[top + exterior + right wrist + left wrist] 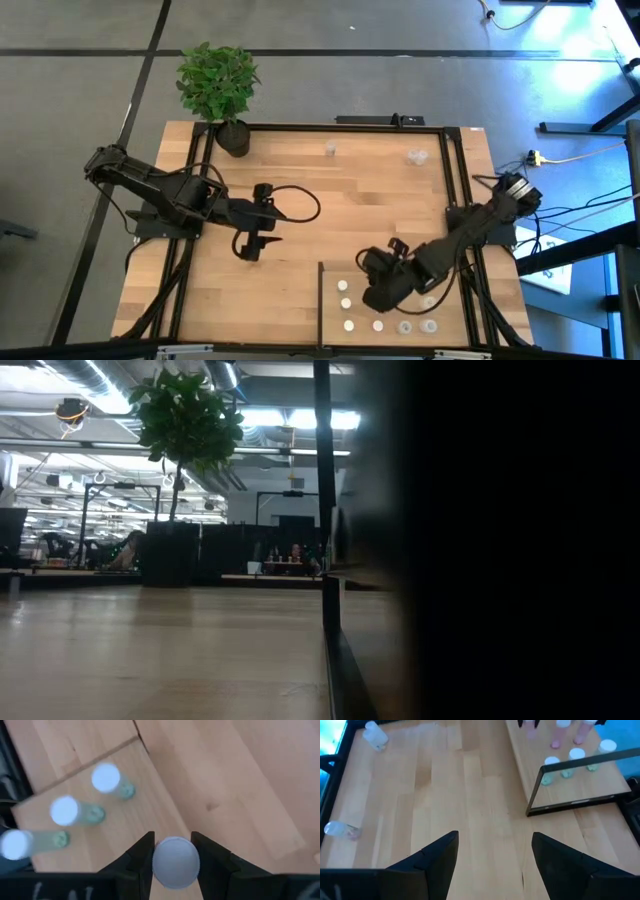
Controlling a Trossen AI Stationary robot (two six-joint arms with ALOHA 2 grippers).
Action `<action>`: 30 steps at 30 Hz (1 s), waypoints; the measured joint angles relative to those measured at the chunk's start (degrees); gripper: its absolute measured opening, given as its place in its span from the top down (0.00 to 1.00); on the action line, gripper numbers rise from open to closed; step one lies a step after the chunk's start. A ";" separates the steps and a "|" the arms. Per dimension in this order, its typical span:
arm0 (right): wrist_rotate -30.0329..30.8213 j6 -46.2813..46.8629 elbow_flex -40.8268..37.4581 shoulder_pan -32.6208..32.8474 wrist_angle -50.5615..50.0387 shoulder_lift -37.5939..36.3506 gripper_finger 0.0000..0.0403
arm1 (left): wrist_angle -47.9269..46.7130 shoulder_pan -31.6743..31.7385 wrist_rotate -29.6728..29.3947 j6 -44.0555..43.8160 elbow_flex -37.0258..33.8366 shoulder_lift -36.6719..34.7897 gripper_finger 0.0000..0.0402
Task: Pick and place medicine bottles onto shelf by color
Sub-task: Put the pink pill bottle on the shelf aligned with the other pink pill bottles
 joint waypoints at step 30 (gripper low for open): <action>2.91 1.15 -0.05 3.36 0.92 6.22 0.70 | 3.37 0.00 12.02 7.61 0.00 0.02 0.39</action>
